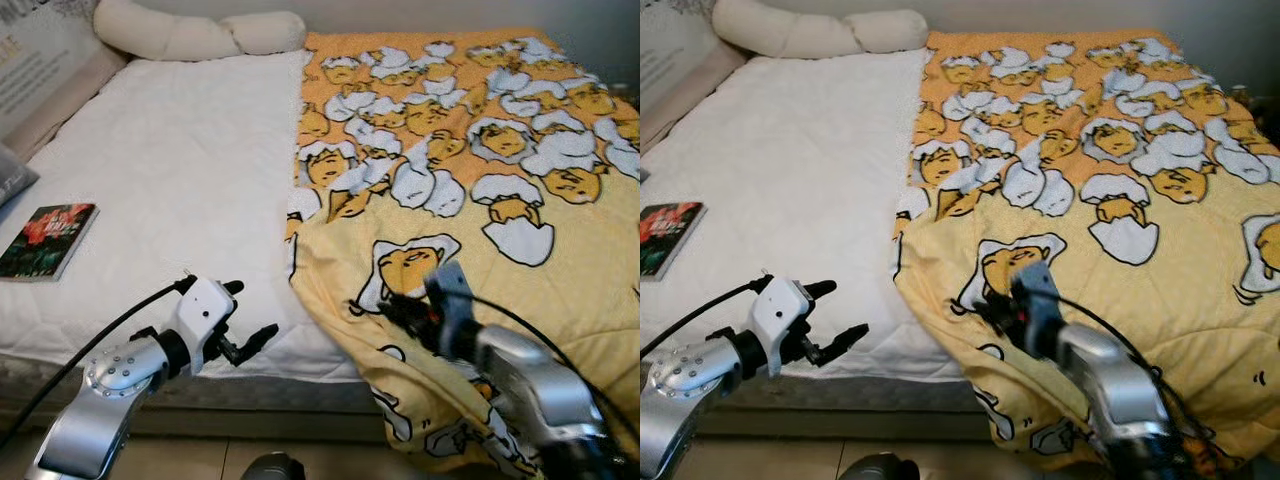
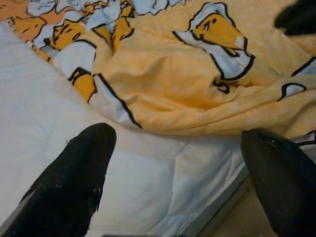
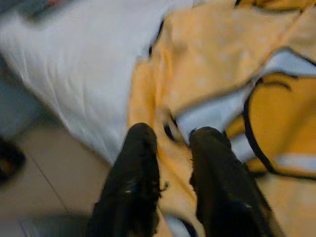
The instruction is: Clean up the room
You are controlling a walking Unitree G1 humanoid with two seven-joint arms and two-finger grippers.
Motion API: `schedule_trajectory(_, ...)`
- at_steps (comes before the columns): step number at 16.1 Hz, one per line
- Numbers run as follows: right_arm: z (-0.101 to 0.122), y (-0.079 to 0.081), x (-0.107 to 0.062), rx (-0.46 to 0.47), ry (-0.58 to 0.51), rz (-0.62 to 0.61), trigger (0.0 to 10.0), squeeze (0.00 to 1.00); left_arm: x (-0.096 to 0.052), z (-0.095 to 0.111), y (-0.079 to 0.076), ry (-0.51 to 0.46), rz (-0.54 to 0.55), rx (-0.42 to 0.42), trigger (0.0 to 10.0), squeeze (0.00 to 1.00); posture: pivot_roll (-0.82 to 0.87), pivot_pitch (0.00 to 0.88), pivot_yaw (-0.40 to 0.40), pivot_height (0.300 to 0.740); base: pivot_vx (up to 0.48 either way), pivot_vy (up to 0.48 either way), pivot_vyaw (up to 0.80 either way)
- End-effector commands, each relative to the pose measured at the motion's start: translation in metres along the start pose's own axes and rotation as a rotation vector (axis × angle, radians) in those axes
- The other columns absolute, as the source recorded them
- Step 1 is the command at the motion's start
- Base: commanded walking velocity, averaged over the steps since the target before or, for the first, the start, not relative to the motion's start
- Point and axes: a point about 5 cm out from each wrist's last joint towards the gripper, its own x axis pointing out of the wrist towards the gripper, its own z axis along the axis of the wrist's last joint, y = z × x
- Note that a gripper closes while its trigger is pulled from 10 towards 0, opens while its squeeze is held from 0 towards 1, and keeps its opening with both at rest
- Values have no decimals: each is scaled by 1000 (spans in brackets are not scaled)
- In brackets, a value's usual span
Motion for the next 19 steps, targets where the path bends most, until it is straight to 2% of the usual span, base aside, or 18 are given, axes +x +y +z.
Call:
schedule_trajectory(1, -3, 0, -2, -65, 36, 21, 10000, 1000, 0, -3, 1, 14, 6, 0, 10000, 0, 80, 0, 91, 740, 0, 0, 0)
schedule_trajectory(3, -3, -24, -7, -97, 57, -106, 10000, 1000, 2, -5, 1, 16, 8, 3, 10000, 0, 83, 0, 87, 740, 0, 0, 0)
schedule_trajectory(5, -5, -36, -8, -122, 79, -177, 10000, 1000, 2, -5, 1, 19, 10, 5, 10000, 0, 85, 0, 85, 740, 0, 0, 0)
schedule_trajectory(6, -11, -48, -6, -167, 126, -249, 10000, 1000, 2, -8, 1, 28, 11, 9, 10000, 0, 88, 0, 83, 740, 0, 0, 0)
schedule_trajectory(8, -18, -52, -2, -222, 170, -283, 10000, 1000, 1, -11, 2, 33, 11, 11, 10000, 0, 88, 0, 85, 740, 0, 0, 0)
schedule_trajectory(10, -31, -53, 11, -309, 234, -331, 10000, 1000, 2, -13, 3, 42, 1, 21, 10000, 0, 91, 0, 86, 740, 0, 0, 0)
schedule_trajectory(11, -38, -49, 19, -326, 261, -327, 10000, 400, 2, -13, 3, 46, -7, 28, 10000, 0, 99, 0, 87, 740, 0, 0, 0)
schedule_trajectory(12, -43, -35, 31, -362, 281, -252, 10000, 0, 2, -14, 4, 50, -11, 36, 10000, 0, 99, 0, 87, 740, 0, 0, 0)
schedule_trajectory(13, -42, -14, 43, -381, 272, -121, 10000, 0, 2, -14, 4, 51, -12, 37, 10000, 0, 105, 0, 88, 740, 0, 0, 0)
schedule_trajectory(14, -42, -2, 48, -378, 261, -38, 10000, 0, 1, -14, 5, 52, -11, 38, 10000, 0, 105, 0, 89, 740, 0, 0, 0)
schedule_trajectory(16, -34, 42, 61, -340, 214, 281, 10000, 0, 0, -16, 6, 57, -15, 42, 10000, 0, 111, 0, 91, 740, 0, 0, 0)
schedule_trajectory(18, -16, 54, 62, -242, 126, 391, 10000, 0, -1, -16, 6, 58, -17, 44, 10000, 0, 115, 0, 89, 740, 0, 0, 0)
schedule_trajectory(19, -7, 55, 61, -223, 89, 402, 10000, 0, -2, -16, 6, 60, -17, 44, 10000, 0, 113, 0, 89, 740, 0, 0, 0)
